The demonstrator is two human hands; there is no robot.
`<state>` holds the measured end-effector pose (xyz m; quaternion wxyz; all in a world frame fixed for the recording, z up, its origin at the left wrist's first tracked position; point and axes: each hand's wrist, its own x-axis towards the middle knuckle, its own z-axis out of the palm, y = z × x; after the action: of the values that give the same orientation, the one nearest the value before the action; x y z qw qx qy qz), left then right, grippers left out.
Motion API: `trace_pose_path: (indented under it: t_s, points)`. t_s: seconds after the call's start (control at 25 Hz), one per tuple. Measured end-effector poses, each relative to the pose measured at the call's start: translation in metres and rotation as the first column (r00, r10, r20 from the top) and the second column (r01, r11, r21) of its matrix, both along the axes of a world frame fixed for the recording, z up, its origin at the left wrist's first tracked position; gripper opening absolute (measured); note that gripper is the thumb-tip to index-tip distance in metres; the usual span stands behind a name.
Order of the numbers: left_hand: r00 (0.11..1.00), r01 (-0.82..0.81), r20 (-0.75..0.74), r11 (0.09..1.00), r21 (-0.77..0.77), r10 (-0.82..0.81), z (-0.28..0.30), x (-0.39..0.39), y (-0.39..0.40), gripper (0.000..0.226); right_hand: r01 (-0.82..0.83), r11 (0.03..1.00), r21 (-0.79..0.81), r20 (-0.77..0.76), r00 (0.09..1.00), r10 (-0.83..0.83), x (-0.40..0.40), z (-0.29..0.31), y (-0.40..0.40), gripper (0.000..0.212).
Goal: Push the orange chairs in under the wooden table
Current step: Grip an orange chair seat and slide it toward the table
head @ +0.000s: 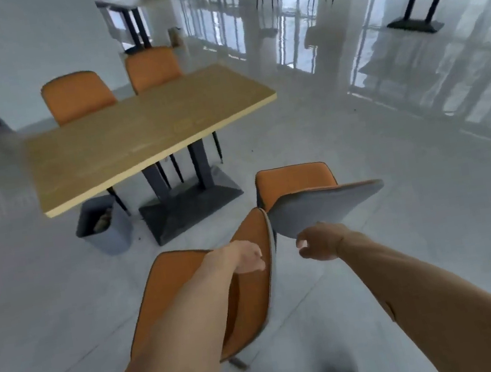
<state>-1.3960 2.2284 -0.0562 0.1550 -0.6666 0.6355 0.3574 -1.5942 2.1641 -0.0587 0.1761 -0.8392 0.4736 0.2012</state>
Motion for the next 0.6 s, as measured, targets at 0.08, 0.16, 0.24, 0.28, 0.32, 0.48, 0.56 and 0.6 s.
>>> trace_pose_path:
  t_s: [0.08, 0.16, 0.24, 0.28, 0.32, 0.48, 0.56, 0.6]
  points:
    - [0.988, -0.152, 0.000, 0.988, 0.022, 0.152, -0.008, 0.018, 0.007, 0.052, -0.127, 0.992, 0.008, 0.036, 0.991, 0.126, 0.023, -0.007, -0.021, 0.034]
    - [0.968, -0.251, 0.028, 0.967, 0.046, 0.250, -0.020, 0.024, 0.008, 0.055, -0.246, 0.969, 0.003, 0.055, 0.968, 0.246, 0.039, -0.018, -0.039, 0.035]
    - [0.930, -0.367, 0.012, 0.927, 0.073, 0.367, -0.028, 0.014, 0.003, 0.056, -0.349, 0.937, -0.001, 0.054, 0.936, 0.348, 0.041, -0.026, -0.061, 0.036]
    - [0.903, -0.427, -0.012, 0.901, 0.077, 0.429, -0.031, 0.007, 0.002, 0.056, -0.390, 0.921, -0.001, 0.050, 0.919, 0.390, 0.039, -0.029, -0.071, 0.036]
    - [0.876, -0.478, -0.027, 0.875, 0.074, 0.481, -0.033, -0.002, 0.001, 0.055, -0.433, 0.901, -0.010, 0.046, 0.900, 0.433, 0.037, -0.031, -0.082, 0.036]
    - [0.748, -0.655, -0.060, 0.749, 0.096, 0.661, -0.044, -0.037, 0.007, 0.049, -0.599, 0.800, -0.047, 0.030, 0.799, 0.600, 0.030, -0.037, -0.106, 0.035]
    - [0.676, -0.729, -0.067, 0.680, 0.078, 0.733, -0.054, -0.052, 0.019, 0.038, -0.678, 0.733, -0.059, 0.069, 0.730, 0.680, 0.039, -0.041, -0.102, 0.030]
    - [0.625, -0.775, -0.074, 0.629, 0.056, 0.777, -0.059, -0.058, 0.026, 0.039, -0.712, 0.700, -0.061, 0.104, 0.693, 0.714, 0.047, -0.044, -0.097, 0.028]
